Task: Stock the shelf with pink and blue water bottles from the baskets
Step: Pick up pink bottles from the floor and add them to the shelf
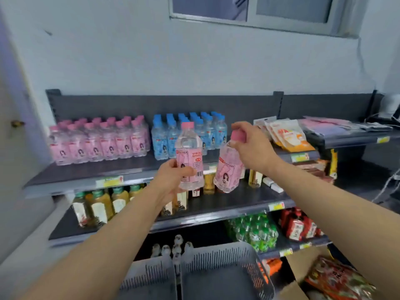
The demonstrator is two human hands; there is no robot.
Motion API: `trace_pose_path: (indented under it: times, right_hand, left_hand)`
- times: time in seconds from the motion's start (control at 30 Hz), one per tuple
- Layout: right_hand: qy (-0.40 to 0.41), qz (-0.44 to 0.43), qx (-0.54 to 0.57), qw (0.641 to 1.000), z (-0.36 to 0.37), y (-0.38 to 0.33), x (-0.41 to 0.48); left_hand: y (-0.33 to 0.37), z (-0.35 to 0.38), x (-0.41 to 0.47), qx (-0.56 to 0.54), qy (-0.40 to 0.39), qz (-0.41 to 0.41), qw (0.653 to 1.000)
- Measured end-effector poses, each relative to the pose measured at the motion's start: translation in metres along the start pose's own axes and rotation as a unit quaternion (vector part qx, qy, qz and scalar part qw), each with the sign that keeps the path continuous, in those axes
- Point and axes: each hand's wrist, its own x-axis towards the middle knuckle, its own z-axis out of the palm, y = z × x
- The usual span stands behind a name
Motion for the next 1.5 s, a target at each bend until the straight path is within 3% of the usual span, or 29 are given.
trace_pose_path:
  times: [0.37, 0.83, 1.07, 1.23, 1.37, 1.5]
  right_hand:
    - [-0.092, -0.087, 0.088, 0.988, 0.149, -0.109, 0.087]
    - [-0.205, -0.135, 0.140, 0.959, 0.343, -0.213, 0.180]
    - [-0.244, -0.124, 0.129, 0.953, 0.412, -0.231, 0.202]
    - [-0.262, -0.087, 0.201, 0.940, 0.430, -0.228, 0.206]
    - [-0.338, -0.031, 0.237, 0.910, 0.430, -0.207, 0.197]
    - [-0.418, 0.010, 0.178, 0.891, 0.445, -0.183, 0.187]
  left_hand:
    - [0.023, -0.193, 0.049, 0.050, 0.195, 0.066, 0.977]
    - [0.021, -0.371, 0.142, 0.160, 0.308, 0.076, 0.935]
    - [0.002, -0.411, 0.176, 0.182, 0.318, 0.070, 0.928]
    - [-0.014, -0.421, 0.193, 0.172, 0.320, 0.066, 0.929]
    - [-0.016, -0.430, 0.196, 0.185, 0.283, 0.044, 0.940]
    - [-0.020, -0.438, 0.187, 0.229, 0.248, 0.010, 0.941]
